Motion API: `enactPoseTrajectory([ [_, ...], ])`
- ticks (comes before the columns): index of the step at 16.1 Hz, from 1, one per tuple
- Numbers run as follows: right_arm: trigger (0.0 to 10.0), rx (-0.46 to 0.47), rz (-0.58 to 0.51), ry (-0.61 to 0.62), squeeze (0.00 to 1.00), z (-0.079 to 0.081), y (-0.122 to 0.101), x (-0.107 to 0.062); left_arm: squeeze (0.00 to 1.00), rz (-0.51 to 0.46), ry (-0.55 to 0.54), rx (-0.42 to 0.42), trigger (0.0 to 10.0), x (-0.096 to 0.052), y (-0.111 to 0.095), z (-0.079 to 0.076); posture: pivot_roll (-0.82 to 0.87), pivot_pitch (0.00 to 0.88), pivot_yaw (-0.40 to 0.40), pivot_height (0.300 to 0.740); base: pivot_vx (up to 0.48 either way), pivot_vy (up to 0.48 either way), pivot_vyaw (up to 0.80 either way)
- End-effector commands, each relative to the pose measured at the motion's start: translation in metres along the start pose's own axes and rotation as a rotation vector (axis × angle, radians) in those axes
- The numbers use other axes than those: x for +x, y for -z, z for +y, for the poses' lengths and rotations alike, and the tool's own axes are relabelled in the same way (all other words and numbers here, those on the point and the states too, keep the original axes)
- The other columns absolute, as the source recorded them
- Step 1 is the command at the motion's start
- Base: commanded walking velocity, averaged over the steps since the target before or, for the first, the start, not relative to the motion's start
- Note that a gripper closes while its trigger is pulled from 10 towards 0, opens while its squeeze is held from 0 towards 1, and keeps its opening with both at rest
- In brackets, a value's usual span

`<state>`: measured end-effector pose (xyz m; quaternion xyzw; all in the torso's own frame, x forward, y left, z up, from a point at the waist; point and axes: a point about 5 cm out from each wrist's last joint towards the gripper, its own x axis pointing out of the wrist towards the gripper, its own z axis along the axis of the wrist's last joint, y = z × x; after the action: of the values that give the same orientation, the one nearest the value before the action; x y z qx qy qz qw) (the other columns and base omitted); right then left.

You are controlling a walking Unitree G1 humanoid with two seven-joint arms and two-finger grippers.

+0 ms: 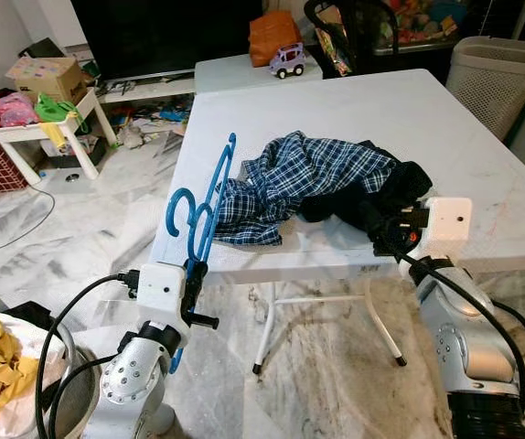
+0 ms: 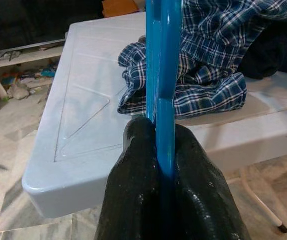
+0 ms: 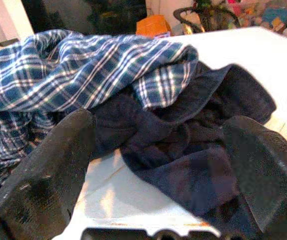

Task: Hang hanger

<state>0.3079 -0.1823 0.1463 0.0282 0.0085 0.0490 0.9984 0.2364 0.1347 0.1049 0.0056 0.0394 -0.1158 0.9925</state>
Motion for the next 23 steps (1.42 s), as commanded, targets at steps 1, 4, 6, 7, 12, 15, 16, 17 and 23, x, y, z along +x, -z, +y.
enactPoseTrajectory([
  [1, 10.0, 0.016, 0.007, -0.027, 0.0, 0.01, 0.0, 0.003, 0.0, -0.005, -0.01, 0.015, 10.0, 0.0, -0.001, 0.001, -0.06, 0.0, 0.092, 0.74, -0.247, 0.0, 0.0],
  [4, 10.0, 0.018, 0.046, -0.061, 0.0, 0.021, 0.008, 0.004, 0.0, 0.0, -0.005, 0.006, 10.0, 0.001, 0.0, 0.0, -0.06, 0.0, 0.092, 0.74, -0.25, 0.0, 0.0],
  [6, 10.0, 0.028, 0.045, -0.068, 0.0, 0.024, 0.008, 0.005, 0.0, -0.002, 0.004, 0.004, 10.0, 0.002, 0.0, -0.003, -0.06, 0.0, 0.09, 0.74, -0.251, 0.0, 0.0],
  [7, 10.0, 0.033, 0.045, -0.065, 0.0, 0.024, 0.008, 0.005, 0.0, -0.003, 0.01, 0.004, 10.0, 0.002, -0.001, -0.003, -0.06, 0.0, 0.093, 0.74, -0.259, 0.0, 0.0],
  [12, 10.0, 0.028, 0.044, -0.084, 0.0, 0.025, 0.007, 0.005, 0.0, 0.003, 0.017, -0.002, 10.0, 0.004, 0.001, -0.005, -0.07, 0.0, 0.093, 0.74, -0.253, 0.0, 0.0],
  [15, 10.0, 0.024, 0.064, -0.12, 0.0, 0.031, 0.011, 0.006, 0.0, 0.001, 0.04, 0.032, 10.0, 0.007, 0.001, -0.007, -0.07, 0.0, 0.093, 0.74, -0.08, 0.0, 0.0],
  [16, 10.0, 0.012, 0.065, -0.124, 0.0, 0.033, 0.013, 0.005, 0.0, 0.001, 0.05, 0.043, 10.0, 0.007, 0.001, -0.008, -0.07, 0.0, 0.091, 0.74, 0.0, 0.0, 0.0],
  [17, 10.0, 0.01, 0.066, -0.13, 0.0, 0.035, 0.014, 0.004, 0.0, 0.012, 0.055, 0.045, 10.0, 0.007, 0.003, -0.009, -0.07, 0.0, 0.091, 0.74, 0.0, 0.0, 0.0],
  [23, 10.0, -0.168, 0.039, -0.288, 0.0, 0.041, 0.012, 0.003, 0.0, 0.232, 0.238, 0.112, 10.0, 0.002, 0.031, -0.007, -0.07, 0.0, 0.086, 0.74, 0.0, 0.0, 0.0],
])
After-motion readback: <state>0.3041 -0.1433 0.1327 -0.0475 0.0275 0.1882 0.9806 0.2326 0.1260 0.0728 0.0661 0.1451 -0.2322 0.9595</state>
